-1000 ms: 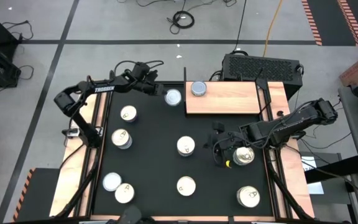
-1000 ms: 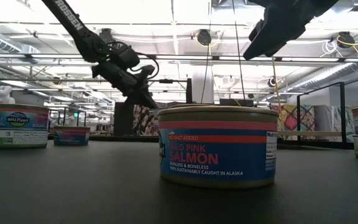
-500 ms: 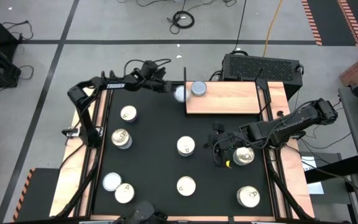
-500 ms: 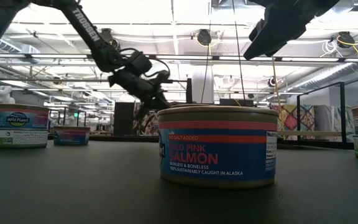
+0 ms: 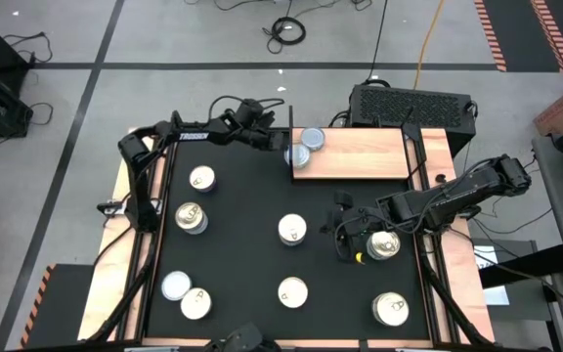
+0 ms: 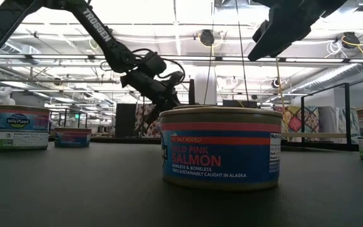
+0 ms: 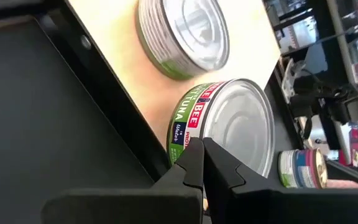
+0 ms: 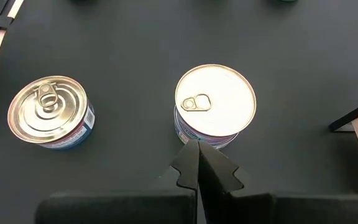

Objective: Stack canned seafood by type on shelf
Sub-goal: Put the green can on the shelf

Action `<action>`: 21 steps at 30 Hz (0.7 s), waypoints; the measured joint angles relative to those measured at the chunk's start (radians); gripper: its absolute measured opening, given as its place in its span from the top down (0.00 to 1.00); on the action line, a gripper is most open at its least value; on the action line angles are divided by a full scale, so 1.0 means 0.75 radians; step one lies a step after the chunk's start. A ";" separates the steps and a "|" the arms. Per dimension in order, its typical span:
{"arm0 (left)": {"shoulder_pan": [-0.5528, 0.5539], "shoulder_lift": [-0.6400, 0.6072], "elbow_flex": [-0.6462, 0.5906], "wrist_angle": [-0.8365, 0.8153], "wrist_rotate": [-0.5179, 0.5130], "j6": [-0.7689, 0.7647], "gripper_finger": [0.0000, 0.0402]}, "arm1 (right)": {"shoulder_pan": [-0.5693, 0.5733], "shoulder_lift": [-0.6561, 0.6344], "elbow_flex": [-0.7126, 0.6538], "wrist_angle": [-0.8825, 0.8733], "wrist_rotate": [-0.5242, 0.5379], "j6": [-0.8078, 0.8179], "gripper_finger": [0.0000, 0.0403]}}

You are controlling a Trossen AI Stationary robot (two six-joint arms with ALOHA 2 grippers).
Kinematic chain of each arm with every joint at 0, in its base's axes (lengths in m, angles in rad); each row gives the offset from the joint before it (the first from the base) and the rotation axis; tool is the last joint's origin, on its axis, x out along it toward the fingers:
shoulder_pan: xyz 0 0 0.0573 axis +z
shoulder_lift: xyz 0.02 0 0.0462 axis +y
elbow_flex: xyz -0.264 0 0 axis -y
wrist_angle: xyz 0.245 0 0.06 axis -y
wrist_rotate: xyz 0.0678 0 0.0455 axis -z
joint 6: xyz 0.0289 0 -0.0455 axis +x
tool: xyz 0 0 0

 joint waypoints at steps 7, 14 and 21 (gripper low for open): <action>-0.044 -0.001 0.000 -0.001 -0.058 0.003 1.00 | 0.000 0.000 0.000 0.008 0.000 0.000 1.00; -0.068 0.013 0.000 0.016 -0.119 0.001 1.00 | 0.000 0.000 0.000 0.015 0.000 0.001 1.00; -0.097 0.013 0.000 0.051 -0.173 -0.008 1.00 | 0.000 -0.001 0.000 0.022 -0.001 0.001 1.00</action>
